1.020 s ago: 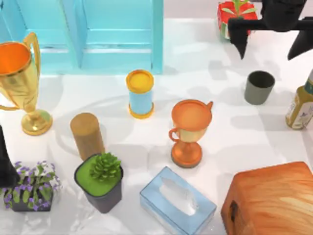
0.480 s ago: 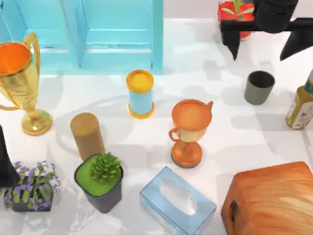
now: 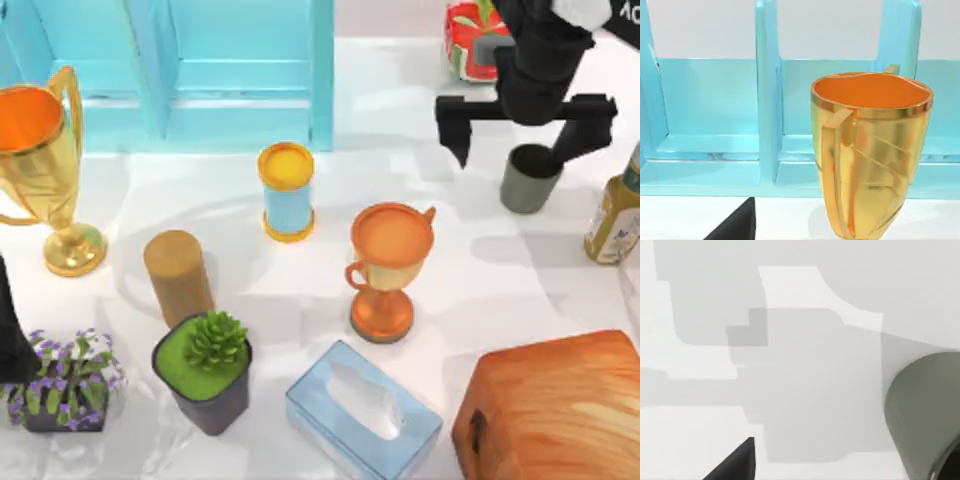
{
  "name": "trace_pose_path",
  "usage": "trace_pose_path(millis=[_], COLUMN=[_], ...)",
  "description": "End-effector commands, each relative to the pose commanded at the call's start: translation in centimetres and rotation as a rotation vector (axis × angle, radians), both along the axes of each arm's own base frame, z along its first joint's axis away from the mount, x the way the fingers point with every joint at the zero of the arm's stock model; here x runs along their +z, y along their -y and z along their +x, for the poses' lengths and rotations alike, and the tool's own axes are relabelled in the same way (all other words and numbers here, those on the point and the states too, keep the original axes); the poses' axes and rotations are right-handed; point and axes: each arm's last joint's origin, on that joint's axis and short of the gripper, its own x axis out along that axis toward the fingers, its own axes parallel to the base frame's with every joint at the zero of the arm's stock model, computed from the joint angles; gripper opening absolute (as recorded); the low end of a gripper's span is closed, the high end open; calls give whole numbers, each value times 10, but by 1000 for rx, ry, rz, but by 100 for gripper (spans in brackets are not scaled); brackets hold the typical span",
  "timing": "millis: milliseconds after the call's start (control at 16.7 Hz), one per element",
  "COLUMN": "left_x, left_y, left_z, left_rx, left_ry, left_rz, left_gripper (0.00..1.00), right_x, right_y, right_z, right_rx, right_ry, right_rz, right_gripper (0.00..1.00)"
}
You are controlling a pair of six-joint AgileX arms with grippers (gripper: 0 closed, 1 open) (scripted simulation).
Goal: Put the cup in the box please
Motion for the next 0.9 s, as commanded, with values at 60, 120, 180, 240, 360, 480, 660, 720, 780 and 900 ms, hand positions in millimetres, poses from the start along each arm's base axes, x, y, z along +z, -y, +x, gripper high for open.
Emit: trace_pose_path(millis=[60, 120, 180, 240, 360, 480, 660, 720, 780, 900], left_x=[0, 0, 0, 0, 0, 0, 0, 0, 0, 0], left_y=[0, 0, 0, 0, 0, 0, 0, 0, 0, 0], left_z=[0, 0, 0, 0, 0, 0, 0, 0, 0, 0], left_rx=[0, 0, 0, 0, 0, 0, 0, 0, 0, 0], left_ry=[0, 0, 0, 0, 0, 0, 0, 0, 0, 0], left_rz=[0, 0, 0, 0, 0, 0, 0, 0, 0, 0], left_gripper=[100, 100, 100, 100, 100, 100, 100, 100, 100, 100], right_x=[-9, -16, -20, -20, -20, -20, -20, -20, -20, -20], right_y=[0, 0, 0, 0, 0, 0, 0, 0, 0, 0], right_z=[0, -1, -1, -1, -1, -1, -1, -1, -1, -1], right_rx=[0, 0, 0, 0, 0, 0, 0, 0, 0, 0], right_ry=[-1, -3, -4, -4, -4, -4, -4, -4, -4, -4], right_rz=[0, -1, -1, -1, -1, -1, -1, -1, -1, -1], right_gripper=[100, 100, 100, 100, 100, 92, 70, 62, 55, 40])
